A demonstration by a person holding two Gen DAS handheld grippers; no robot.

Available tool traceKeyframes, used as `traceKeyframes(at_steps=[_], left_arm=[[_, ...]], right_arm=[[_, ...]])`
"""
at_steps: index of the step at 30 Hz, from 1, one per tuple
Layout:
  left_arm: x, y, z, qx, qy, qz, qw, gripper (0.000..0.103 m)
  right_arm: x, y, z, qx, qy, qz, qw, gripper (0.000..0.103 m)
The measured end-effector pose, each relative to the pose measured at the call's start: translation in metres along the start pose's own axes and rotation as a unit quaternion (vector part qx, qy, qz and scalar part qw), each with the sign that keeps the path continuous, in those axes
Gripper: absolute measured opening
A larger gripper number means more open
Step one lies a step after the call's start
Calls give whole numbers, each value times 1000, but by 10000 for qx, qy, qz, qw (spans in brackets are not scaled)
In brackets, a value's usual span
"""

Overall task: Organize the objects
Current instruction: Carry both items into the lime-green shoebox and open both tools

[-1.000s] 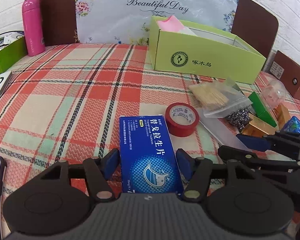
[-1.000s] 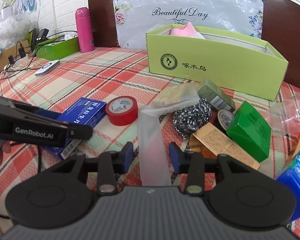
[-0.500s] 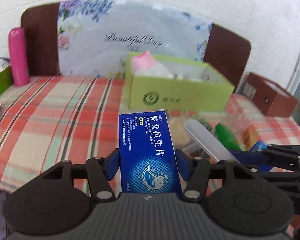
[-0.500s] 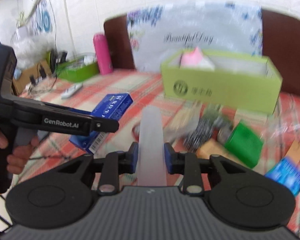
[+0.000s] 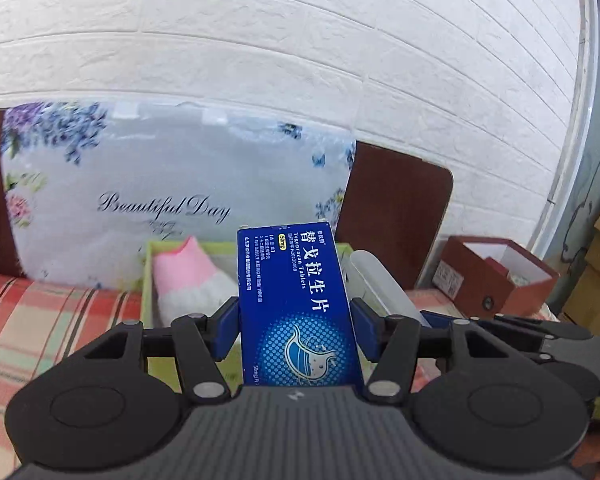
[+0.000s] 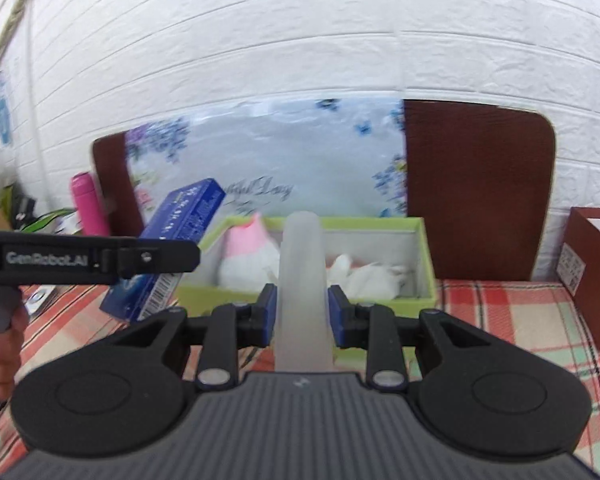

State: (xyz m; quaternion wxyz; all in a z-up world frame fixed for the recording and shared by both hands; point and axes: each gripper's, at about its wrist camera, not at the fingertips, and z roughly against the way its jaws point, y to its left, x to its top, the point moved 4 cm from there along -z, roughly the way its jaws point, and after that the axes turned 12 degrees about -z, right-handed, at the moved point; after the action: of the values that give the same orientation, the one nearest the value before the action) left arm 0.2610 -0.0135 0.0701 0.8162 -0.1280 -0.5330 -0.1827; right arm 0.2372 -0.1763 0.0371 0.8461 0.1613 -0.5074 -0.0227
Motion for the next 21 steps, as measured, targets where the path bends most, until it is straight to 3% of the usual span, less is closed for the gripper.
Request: traceKeyframes(at_steps=[6,13,15,16,17,19,21], left_arm=[[20,4,-58,-18,62,105,9999,61],[19,17,-113,173,187,-8,9997,62],[12,20,-125,177,348,-21,9992,85],[7,21,-129,252,452,-86,9986,87],[2,22,-131,354,509,-166,9979,87],[-7,25,-131,421,590,-226,9971,87],[-11,30,-126,414,602,-89,9973,87]], right_arm=[[30,-28,-57,-400,-101,-77,9991,27],[35,-39,-110,-590,-33,33,9982,27],[30,-42,-125,-606,81,82,9981,28],[26,-44,-132,-617,157,98,9979,31],[21,-46,-137,-673,245,130,9974,42],[11,-48,-142,-703,389,227,9965,51],[6,-49,-138,-687,366,272,9966,68]])
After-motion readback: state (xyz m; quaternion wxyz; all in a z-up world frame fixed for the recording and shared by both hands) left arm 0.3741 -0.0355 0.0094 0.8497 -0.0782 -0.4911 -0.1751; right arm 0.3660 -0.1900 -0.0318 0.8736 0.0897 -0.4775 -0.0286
